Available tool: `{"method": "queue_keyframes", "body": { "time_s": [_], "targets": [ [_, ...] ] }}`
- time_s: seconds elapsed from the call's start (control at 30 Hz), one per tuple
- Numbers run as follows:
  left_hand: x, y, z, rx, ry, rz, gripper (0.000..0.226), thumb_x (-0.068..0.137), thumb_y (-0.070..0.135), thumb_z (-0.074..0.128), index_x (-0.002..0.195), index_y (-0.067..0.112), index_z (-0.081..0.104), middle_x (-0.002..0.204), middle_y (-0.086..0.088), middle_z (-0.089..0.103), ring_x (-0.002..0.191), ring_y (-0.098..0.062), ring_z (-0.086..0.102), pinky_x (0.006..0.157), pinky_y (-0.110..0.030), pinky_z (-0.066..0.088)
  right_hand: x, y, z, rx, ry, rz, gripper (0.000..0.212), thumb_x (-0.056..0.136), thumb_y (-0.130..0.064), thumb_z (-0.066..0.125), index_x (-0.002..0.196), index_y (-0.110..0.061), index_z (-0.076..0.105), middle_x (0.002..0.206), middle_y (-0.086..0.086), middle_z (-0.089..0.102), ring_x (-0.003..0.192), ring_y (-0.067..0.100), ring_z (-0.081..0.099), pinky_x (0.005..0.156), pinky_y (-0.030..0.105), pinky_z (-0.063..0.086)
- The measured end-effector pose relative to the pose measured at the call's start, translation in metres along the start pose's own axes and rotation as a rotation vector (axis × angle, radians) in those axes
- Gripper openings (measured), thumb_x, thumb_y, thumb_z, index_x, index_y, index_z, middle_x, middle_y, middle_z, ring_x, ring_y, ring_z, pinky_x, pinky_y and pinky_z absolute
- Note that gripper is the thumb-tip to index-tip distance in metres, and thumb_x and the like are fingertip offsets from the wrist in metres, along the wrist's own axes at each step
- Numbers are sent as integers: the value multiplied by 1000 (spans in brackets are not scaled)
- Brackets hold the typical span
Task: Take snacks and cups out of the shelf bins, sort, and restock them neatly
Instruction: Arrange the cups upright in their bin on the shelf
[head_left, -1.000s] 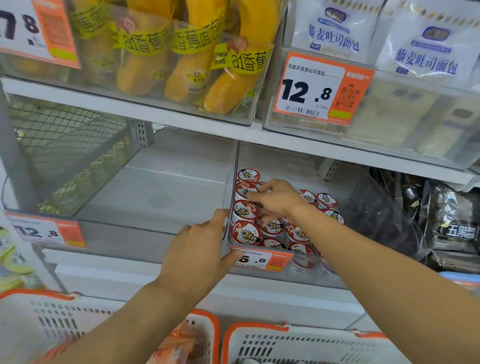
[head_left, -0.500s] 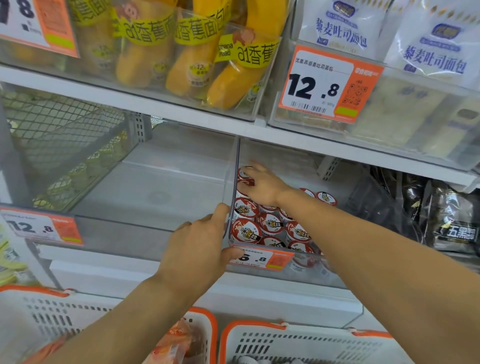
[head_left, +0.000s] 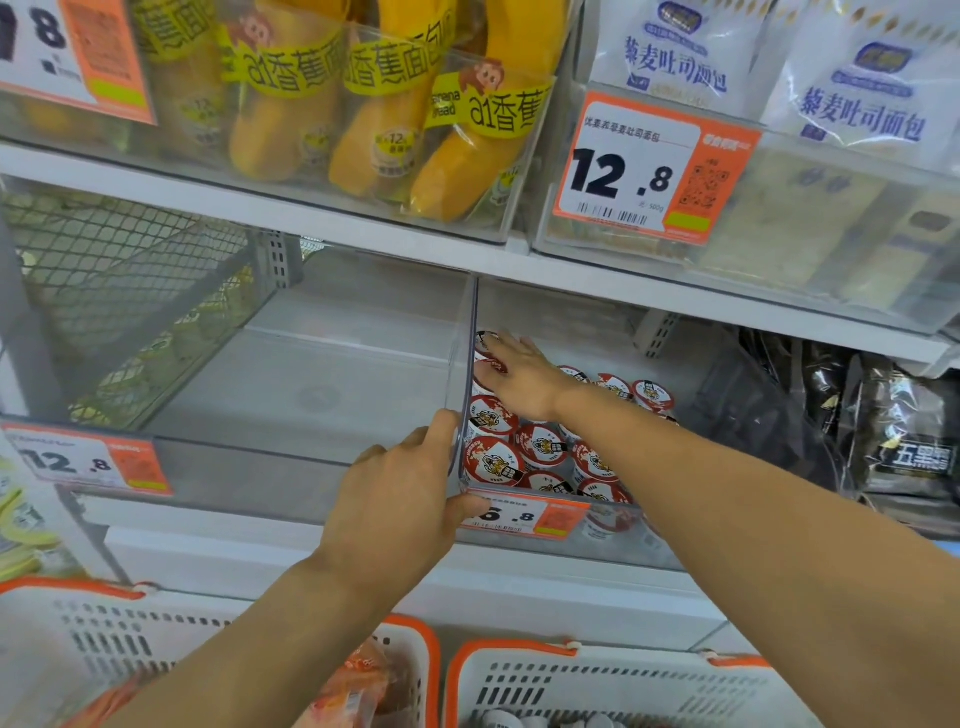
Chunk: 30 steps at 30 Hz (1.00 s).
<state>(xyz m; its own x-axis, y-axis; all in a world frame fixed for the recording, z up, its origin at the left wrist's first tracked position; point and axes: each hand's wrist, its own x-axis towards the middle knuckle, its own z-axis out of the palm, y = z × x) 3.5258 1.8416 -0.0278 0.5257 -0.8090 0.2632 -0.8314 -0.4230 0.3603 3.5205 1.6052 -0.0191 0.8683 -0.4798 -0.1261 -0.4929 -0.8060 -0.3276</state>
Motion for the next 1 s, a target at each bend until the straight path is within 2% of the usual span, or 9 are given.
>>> {"method": "queue_keyframes", "body": {
  "time_s": [0.1, 0.17, 0.3, 0.4, 0.5, 0.57, 0.67, 0.83, 1.0],
  "targets": [
    [-2, -1, -1, -6, -27, 12, 69, 87, 64, 58, 139, 32, 26, 132, 12, 60, 107, -12, 65, 91, -27, 50, -42, -8, -18, 137, 253, -115, 49, 105, -29, 48, 152, -20, 39, 160, 3, 33, 148, 23, 29, 119, 29, 24],
    [-4, -3, -1, -65, -41, -4, 76, 86, 60, 63, 145, 28, 28, 135, 6, 59, 114, -17, 61, 95, -32, 48, -94, -10, -27, 181, 426, -235, 29, 101, -20, 57, 129, -18, 63, 128, 1, 60, 119, 15, 57, 101, 24, 45],
    [-17, -2, 1, -131, 276, 61, 67, 80, 43, 76, 134, 16, 46, 123, -6, 55, 113, -18, 47, 93, -37, 48, -225, 4, -4, 343, 600, -315, 12, 94, -9, 65, 95, -19, 71, 87, -14, 65, 79, 10, 62, 70, 17, 48],
    [-47, 27, 9, -207, 425, 370, 26, 88, 33, 57, 110, 19, 53, 98, 1, 58, 87, -14, 50, 76, -28, 44, -289, 45, 59, 481, 419, -87, 21, 93, -8, 67, 92, -29, 69, 80, -15, 64, 71, 11, 60, 65, 20, 49],
    [-86, 66, 50, -156, -136, 531, 8, 94, 30, 45, 95, 26, 52, 86, 10, 58, 75, -12, 52, 67, -32, 46, -322, 107, 137, 420, -167, 193, 19, 97, -30, 63, 115, -33, 62, 109, -11, 66, 95, 11, 63, 88, 39, 52],
    [-110, 76, 94, -43, -609, 474, 13, 99, 29, 42, 100, 23, 54, 98, 5, 59, 85, -16, 54, 76, -33, 46, -342, 145, 195, 312, -508, 332, 54, 96, -46, 61, 144, -29, 45, 151, 2, 42, 134, 22, 46, 106, 35, 42],
    [-142, 72, 170, 28, -1019, 390, 20, 99, 29, 48, 107, 12, 54, 112, -12, 57, 96, -29, 55, 82, -39, 47, -378, 174, 263, 287, -545, 474, 85, 89, -56, 66, 157, -35, 20, 167, 3, 1, 153, 28, 13, 118, 44, 29],
    [-199, 70, 244, 33, -1206, 91, 70, 91, 45, 60, 151, 22, 33, 155, -13, 29, 138, -35, 37, 110, -48, 39, -410, 185, 307, 245, -649, 597, 113, 84, -52, 75, 159, -38, -7, 164, 18, -20, 147, 40, 28, 112, 46, 38],
    [-251, 67, 291, 226, -1288, 17, 79, 91, 53, 60, 156, 27, 24, 160, -16, 22, 146, -40, 17, 120, -51, 19, -404, 192, 317, 445, -792, 530, 120, 74, -56, 83, 161, -33, 3, 168, 2, 13, 147, 31, 32, 114, 44, 38]
  ]
}}
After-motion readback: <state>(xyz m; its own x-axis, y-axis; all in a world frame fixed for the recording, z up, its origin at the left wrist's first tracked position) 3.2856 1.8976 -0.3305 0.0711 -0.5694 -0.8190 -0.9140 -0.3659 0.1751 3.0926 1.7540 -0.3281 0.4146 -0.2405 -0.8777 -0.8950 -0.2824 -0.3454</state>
